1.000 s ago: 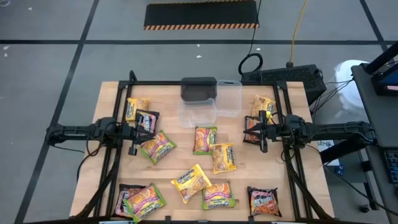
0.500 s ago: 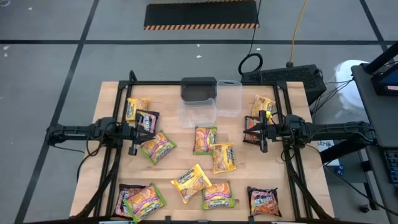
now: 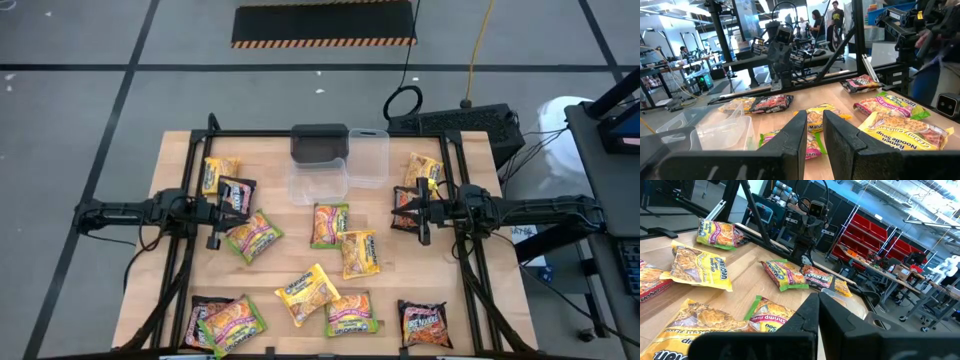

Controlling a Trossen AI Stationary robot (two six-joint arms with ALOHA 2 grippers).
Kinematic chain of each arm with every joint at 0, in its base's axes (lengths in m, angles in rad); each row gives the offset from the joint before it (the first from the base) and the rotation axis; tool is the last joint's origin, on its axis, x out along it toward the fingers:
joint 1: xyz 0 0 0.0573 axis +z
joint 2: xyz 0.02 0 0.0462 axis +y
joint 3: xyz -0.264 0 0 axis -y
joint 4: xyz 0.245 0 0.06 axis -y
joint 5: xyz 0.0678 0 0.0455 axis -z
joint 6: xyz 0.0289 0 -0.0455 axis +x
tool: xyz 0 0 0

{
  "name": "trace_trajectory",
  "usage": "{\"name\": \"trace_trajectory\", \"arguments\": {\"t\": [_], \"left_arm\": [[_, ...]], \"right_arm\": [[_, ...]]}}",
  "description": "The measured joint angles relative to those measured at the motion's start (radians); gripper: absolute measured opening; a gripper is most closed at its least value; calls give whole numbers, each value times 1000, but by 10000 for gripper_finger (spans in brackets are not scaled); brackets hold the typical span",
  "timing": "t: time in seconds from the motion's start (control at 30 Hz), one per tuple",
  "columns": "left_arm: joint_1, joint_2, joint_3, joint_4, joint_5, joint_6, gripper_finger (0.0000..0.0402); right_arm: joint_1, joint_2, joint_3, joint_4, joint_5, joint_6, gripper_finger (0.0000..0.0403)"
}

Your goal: Sort Maruchan noodles

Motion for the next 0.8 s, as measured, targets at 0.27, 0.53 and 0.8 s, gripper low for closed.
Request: {"name": "trace_trajectory", "arguments": {"t": [0.27,0.53,0.8], "left_arm": [[0,0,0,0,0,0,70],[0,0,0,0,0,0,70],[0,0,0,0,0,0,70]], "right_arm": [[0,1,0,54,-3,33,0],[0,1,0,90,-3,272,0],[0,1,0,98,-1,353,0]]}}
